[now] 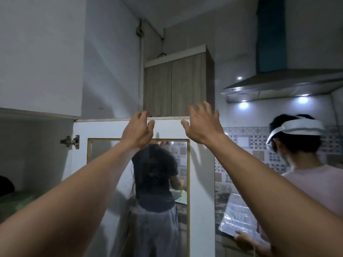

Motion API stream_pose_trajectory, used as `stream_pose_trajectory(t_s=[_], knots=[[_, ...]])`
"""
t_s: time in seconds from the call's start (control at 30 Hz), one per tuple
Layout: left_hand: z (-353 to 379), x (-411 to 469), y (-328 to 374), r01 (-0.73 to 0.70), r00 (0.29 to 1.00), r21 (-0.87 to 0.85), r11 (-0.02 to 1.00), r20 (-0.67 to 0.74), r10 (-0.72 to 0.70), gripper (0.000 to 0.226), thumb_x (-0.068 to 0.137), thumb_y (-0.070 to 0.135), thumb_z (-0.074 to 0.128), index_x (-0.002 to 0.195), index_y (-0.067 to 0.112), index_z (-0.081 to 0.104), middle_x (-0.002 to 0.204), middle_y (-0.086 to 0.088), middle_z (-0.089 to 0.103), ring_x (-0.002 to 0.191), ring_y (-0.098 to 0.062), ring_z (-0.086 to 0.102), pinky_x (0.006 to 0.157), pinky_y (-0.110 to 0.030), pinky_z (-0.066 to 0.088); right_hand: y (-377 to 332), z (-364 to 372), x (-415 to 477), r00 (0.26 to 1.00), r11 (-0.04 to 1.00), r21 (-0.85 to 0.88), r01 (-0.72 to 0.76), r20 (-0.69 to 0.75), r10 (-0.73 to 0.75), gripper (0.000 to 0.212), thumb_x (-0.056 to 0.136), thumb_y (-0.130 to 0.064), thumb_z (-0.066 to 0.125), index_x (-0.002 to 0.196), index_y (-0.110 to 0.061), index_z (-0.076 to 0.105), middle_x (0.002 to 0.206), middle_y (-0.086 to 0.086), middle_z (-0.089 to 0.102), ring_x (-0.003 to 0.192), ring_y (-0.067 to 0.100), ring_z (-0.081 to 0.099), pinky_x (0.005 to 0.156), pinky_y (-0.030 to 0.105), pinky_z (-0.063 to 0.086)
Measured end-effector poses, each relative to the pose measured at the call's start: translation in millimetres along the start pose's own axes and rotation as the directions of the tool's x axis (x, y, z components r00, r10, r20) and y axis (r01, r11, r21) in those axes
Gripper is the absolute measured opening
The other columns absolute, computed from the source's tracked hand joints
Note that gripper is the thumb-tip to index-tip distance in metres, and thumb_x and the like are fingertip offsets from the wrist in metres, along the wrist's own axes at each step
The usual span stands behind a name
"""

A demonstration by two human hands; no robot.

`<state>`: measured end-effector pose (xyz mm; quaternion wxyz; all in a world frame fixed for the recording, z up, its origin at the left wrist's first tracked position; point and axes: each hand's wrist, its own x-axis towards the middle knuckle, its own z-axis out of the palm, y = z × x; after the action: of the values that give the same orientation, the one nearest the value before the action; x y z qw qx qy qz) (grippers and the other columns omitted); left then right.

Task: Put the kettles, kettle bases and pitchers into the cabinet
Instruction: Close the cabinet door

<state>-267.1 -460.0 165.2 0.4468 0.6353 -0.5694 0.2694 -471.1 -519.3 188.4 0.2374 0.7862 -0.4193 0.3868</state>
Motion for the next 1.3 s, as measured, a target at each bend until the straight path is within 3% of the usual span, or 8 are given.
stream_pose_trajectory(t_s=[0.13, 0.27, 0.43, 0.53, 0.67, 0.83, 1.1, 1.3], knots=[[26, 28, 29, -0.090, 0.996, 0.035, 0.995, 0.031, 0.088, 0.039, 0.104, 0.028, 0.033, 0.133, 0.011, 0.054, 0.133, -0.017, 0.056, 0.120, -0.036, 0.053, 0.096, -0.042, 0.044, 43, 2, 6, 0.991, 0.997, 0.043, -0.066, 0.116, 0.061, 0.043, 0.099, -0.027, 0.036, 0.137, -0.009, 0.045, 0.150, 0.017, 0.040, 0.144, 0.040, 0.026, 0.112, 0.063, 0.026], [48, 37, 35, -0.092, 0.990, 0.033, 0.995, 0.115, 0.087, 0.040, 0.103, 0.019, 0.033, 0.136, 0.011, 0.056, 0.134, -0.018, 0.059, 0.123, -0.038, 0.052, 0.101, -0.043, 0.043, 63, 5, 8, 0.986, 0.968, 0.242, -0.059, 0.168, 0.018, 0.026, 0.090, -0.004, 0.038, 0.109, -0.003, 0.055, 0.119, 0.016, 0.056, 0.103, 0.038, 0.055, 0.082, 0.040, 0.045], [62, 34, 40, -0.026, 0.993, 0.044, 0.999, 0.118, 0.020, 0.046, 0.105, 0.024, 0.030, 0.148, 0.017, 0.043, 0.151, -0.013, 0.044, 0.141, -0.034, 0.037, 0.114, -0.046, 0.034, 77, 15, 17, 0.994, 0.907, 0.415, -0.074, 0.098, 0.037, 0.033, 0.081, 0.005, 0.040, 0.104, -0.001, 0.063, 0.107, 0.014, 0.062, 0.097, 0.034, 0.058, 0.081, 0.041, 0.051], [56, 31, 40, 0.018, 0.990, 0.035, 0.999, 0.141, -0.023, 0.047, 0.105, 0.028, 0.028, 0.150, 0.020, 0.039, 0.155, -0.014, 0.038, 0.146, -0.031, 0.029, 0.117, -0.042, 0.029, 75, 4, 11, 0.996, 0.856, 0.511, -0.077, 0.073, 0.046, 0.042, 0.081, 0.004, 0.040, 0.113, -0.002, 0.066, 0.115, 0.014, 0.066, 0.107, 0.034, 0.059, 0.083, 0.035, 0.047], [26, 18, 64, 0.062, 0.990, -0.045, 0.997, 0.126, -0.056, 0.046, 0.106, 0.030, 0.029, 0.142, 0.013, 0.051, 0.141, -0.014, 0.056, 0.129, -0.035, 0.049, 0.105, -0.039, 0.038, 68, -27, 1, 0.986, 0.763, 0.629, -0.147, 0.150, 0.067, 0.045, 0.085, 0.000, 0.040, 0.118, -0.006, 0.070, 0.125, 0.011, 0.068, 0.117, 0.030, 0.059, 0.088, 0.030, 0.041], [-29, -15, 86, 0.139, 0.972, -0.103, 0.985, 0.203, -0.115, 0.062, 0.103, 0.052, 0.020, 0.138, 0.017, 0.057, 0.135, -0.018, 0.060, 0.125, -0.037, 0.053, 0.106, -0.042, 0.042, 52, -68, -16, 0.976, 0.656, 0.736, -0.170, 0.217, 0.010, 0.036, 0.079, -0.003, 0.043, 0.096, 0.007, 0.073, 0.103, 0.022, 0.074, 0.099, 0.040, 0.068, 0.091, 0.050, 0.055], [-141, -71, 97, 0.324, 0.929, -0.194, 0.926, 0.252, -0.272, 0.110, 0.069, 0.094, 0.002, 0.131, 0.028, 0.064, 0.150, -0.011, 0.047, 0.138, -0.028, 0.044, 0.112, -0.040, 0.026, 0, -126, -58, 0.922, 0.153, 0.933, -0.326, 0.350, -0.166, 0.041, 0.094, -0.009, 0.037, 0.105, -0.002, 0.075, 0.103, 0.022, 0.071, 0.087, 0.026, 0.065, 0.069, 0.033, 0.054], [-226, -113, 103, 0.288, 0.947, -0.148, 0.946, 0.193, -0.258, 0.108, 0.071, 0.095, 0.006, 0.122, 0.025, 0.071, 0.142, -0.005, 0.058, 0.134, -0.026, 0.049, 0.118, -0.048, 0.026, -89, -131, -74, 0.862, 0.136, 0.948, -0.288, 0.318, -0.395, 0.040, 0.099, -0.022, 0.039, 0.091, -0.017, 0.078, 0.076, -0.007, 0.074, 0.075, 0.009, 0.067, 0.078, 0.038, 0.049]])
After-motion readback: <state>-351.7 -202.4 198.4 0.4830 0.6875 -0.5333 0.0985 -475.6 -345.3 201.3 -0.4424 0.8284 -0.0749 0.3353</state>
